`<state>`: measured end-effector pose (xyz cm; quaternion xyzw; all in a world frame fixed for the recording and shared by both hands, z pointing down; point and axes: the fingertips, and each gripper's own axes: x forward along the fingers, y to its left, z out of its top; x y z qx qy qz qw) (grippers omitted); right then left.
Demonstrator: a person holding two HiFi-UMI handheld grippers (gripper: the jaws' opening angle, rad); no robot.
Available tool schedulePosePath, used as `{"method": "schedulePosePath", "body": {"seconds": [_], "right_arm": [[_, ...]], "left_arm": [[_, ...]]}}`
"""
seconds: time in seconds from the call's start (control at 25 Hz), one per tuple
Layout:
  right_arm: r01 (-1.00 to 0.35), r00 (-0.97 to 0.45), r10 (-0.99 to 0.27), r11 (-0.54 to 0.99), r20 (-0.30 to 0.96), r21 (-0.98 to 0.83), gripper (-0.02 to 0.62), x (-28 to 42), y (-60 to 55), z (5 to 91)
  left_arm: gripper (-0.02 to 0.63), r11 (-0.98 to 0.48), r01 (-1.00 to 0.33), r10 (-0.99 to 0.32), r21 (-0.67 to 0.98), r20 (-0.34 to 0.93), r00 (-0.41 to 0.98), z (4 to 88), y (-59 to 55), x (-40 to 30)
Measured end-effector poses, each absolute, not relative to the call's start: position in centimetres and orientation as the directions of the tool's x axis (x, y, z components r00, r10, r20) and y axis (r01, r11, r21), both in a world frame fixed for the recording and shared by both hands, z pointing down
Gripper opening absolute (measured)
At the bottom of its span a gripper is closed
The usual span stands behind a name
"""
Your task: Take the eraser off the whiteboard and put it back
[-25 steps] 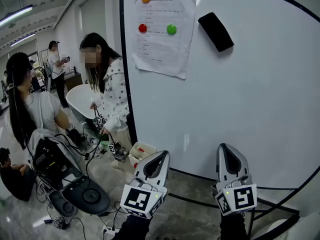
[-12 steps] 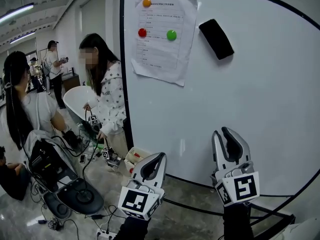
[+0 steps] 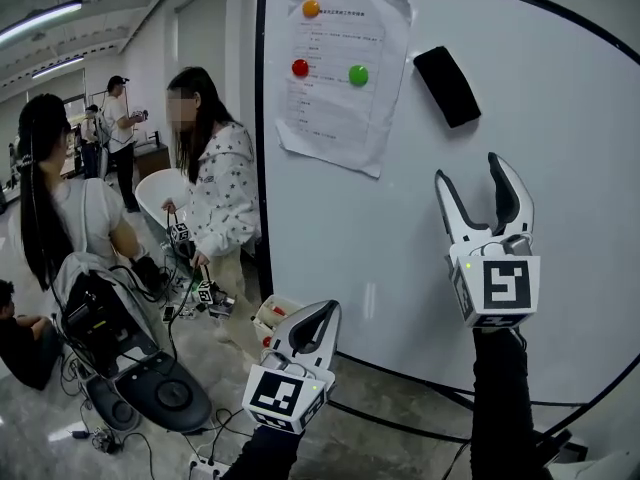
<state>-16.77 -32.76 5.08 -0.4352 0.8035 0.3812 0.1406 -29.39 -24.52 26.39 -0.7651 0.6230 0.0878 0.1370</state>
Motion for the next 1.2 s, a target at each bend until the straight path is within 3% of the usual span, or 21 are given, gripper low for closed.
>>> {"method": "schedulePosePath", "body": {"seconds": [0.4, 0.64, 0.96, 1.2], "right_arm": [[-0.778, -0.562, -0.603, 0.154, -0.566, 0.609, 0.305, -19.2, -36.6, -0.9], [-0.749, -0.499, -0.697, 0.049, -0.514, 0.661, 0.307, -19.7, -38.2, -1.3], [-0.790, -0.442, -0.757, 0.074, -0.481, 0.609, 0.284, -18.9, -38.4, -2.0], [-0.794, -0.481, -0.740, 0.141, -0.469, 0.591, 0.276, -19.0, -38.2, -2.0]], "left_arm": [[0.005, -0.178, -0.977, -0.931, -0.116, -0.303, 0.205, 25.7, -25.0, -29.3], [0.006, -0.164, -0.979, -0.932, -0.120, -0.306, 0.193, 25.4, -24.4, -29.8], [0.005, -0.155, -0.981, -0.933, -0.116, -0.309, 0.184, 25.4, -23.3, -30.1], [0.005, -0.143, -0.983, -0.932, -0.112, -0.320, 0.172, 25.1, -22.9, -30.6]]}}
